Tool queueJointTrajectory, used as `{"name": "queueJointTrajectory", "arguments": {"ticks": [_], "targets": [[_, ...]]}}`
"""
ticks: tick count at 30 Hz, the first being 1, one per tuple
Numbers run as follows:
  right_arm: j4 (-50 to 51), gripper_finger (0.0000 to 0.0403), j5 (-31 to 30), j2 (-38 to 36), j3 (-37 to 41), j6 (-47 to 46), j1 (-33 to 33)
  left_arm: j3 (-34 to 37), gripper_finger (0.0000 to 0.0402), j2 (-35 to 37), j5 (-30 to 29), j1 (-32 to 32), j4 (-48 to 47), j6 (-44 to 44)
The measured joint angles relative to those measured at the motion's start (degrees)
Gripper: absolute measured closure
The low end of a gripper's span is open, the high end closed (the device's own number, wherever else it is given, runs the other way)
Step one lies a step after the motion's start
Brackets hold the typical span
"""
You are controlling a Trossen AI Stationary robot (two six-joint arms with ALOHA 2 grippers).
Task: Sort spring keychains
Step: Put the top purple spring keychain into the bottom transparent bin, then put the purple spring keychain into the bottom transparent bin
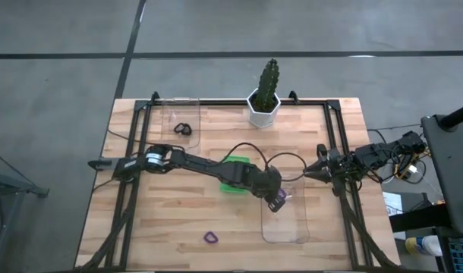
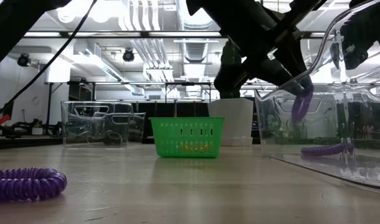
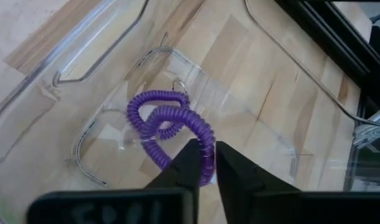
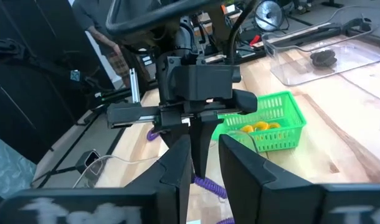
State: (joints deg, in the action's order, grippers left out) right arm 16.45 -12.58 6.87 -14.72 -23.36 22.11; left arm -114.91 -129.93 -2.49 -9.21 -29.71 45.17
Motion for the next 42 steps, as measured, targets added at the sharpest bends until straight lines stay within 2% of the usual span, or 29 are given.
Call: {"name": "queueJointTrajectory", "arguments": {"ticks": [5, 9, 11, 14, 16, 18, 21, 25, 29, 34, 42], "targets": [[0.00, 0.0323, 0.00, 0.00, 0.00, 0.05, 0.00, 0.02, 0.0317, 0.00, 0.17, 0.12, 0.27, -0.28], [-0.08, 0.0329, 0.02, 0.00, 0.00, 0.03, 0.00, -0.56, 0.0298, 0.02, 0.49, 0.52, 0.01, -1.81], [-0.14, 0.0332, 0.02, 0.00, 0.00, 0.01, 0.00, -1.13, 0.0297, 0.65, 3.20, 1.13, -0.10, -1.93], [-0.42, 0.0335, 0.02, -0.02, 0.00, 0.07, 0.00, -1.87, 0.0297, 3.34, 10.30, 2.39, -2.00, -3.11], [-0.55, 0.0333, 0.04, -0.07, 0.00, 0.28, -0.04, -2.08, 0.0297, 6.06, 12.28, 2.61, -4.73, -3.69], [-0.57, 0.0331, 0.04, -0.07, 0.00, 0.30, -0.04, -2.07, 0.0297, 8.70, 10.50, 1.68, -9.80, -4.45], [-0.55, 0.0326, 0.07, -0.02, 0.00, 0.47, -0.04, -2.05, 0.0297, 11.97, 3.83, -1.77, -19.61, -3.35], [-0.59, 0.0321, 0.15, 0.00, 0.00, 0.69, -0.01, -1.99, 0.0297, 14.91, -5.27, -7.54, -31.54, 3.45], [-0.70, 0.0322, 0.17, -0.02, 0.00, 0.86, 0.00, -1.67, 0.0297, 16.20, -9.83, -13.17, -37.33, 11.46], [-0.70, 0.0331, 0.49, -0.09, 0.00, 0.88, 0.00, 1.79, 0.0297, 16.09, -10.26, -18.70, -38.41, 18.86], [-0.64, 0.0331, 0.69, -0.12, 0.00, 0.93, 0.00, 12.98, 0.0297, 16.13, -8.58, -22.51, -36.69, 32.87]]}}
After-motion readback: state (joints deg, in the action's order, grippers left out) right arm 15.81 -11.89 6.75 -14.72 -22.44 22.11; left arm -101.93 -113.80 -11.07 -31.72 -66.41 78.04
